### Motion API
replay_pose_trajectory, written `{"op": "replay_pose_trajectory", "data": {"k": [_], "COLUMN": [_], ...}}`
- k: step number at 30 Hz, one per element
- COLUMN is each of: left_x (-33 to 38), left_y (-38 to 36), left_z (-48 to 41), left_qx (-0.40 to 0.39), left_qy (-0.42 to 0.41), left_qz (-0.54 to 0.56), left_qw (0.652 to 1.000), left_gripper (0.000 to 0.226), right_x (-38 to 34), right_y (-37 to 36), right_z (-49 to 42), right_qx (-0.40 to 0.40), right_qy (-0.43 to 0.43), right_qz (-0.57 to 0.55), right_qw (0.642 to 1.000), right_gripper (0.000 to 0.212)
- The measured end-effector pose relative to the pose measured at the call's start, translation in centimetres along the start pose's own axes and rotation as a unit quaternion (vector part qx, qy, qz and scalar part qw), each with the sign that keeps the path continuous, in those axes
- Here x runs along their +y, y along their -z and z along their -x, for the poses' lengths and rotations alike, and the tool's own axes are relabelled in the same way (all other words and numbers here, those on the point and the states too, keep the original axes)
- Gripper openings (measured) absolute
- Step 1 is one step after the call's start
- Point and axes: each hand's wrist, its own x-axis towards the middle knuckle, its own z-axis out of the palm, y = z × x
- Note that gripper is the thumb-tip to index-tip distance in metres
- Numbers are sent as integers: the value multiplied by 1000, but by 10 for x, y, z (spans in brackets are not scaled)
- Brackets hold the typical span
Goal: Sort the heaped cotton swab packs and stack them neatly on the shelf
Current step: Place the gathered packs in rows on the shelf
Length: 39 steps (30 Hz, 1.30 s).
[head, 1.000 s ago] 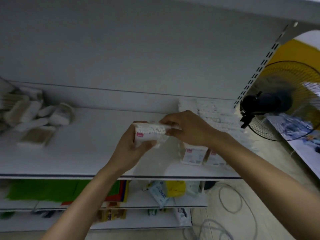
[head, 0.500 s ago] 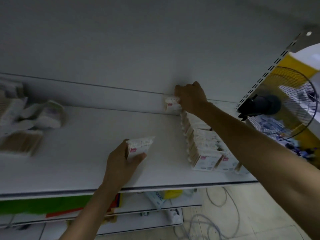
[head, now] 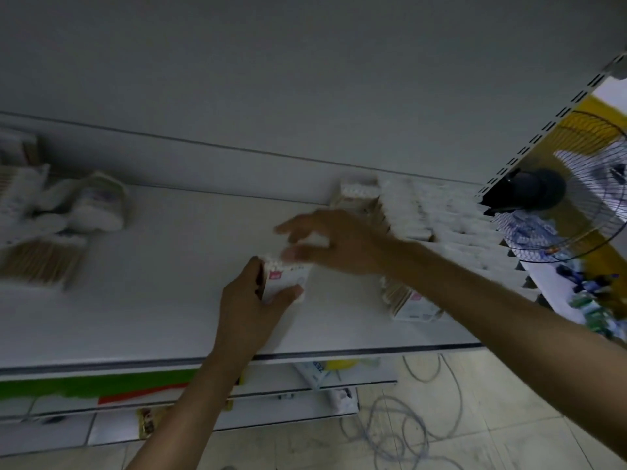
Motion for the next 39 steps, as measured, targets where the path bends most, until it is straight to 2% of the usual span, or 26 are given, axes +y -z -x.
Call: {"op": "replay_pose_trajectory", "data": {"k": [2,3,5,7,9,13,17,24,35,39], "left_x": [-2,-4,-7,-11,-11,-11,-13,-11,-7,-8], "left_y": [-1,-3,-6,-10,-14,-19,-18,-21,-21,-21], "left_z": [0,0,1,3,5,5,6,4,4,4], "left_qx": [-2,-5,-10,-2,7,-3,7,24,22,21], "left_qy": [-12,-21,-28,-29,-47,-125,-110,-125,-119,-119], "left_qz": [-5,-6,-21,-57,-105,-233,-219,-245,-260,-269], "left_qw": [1000,1000,999,998,993,964,970,961,958,956], "left_gripper": [38,46,64,78,75,66,61,62,63,63], "right_x": [-1,7,23,44,65,92,104,111,108,110], "right_y": [-18,-22,-14,8,35,56,45,33,61,53], "right_z": [8,9,8,5,1,-10,-28,-44,-43,-44], "right_qx": [-44,-33,31,115,155,139,104,116,62,76], "right_qy": [46,49,28,-23,-88,-169,-172,-161,-138,-137], "right_qz": [26,44,69,159,245,337,398,346,271,341], "right_qw": [998,997,997,980,953,916,895,917,950,927], "right_gripper": [34,30,26,27,28,32,34,55,40,39]}}
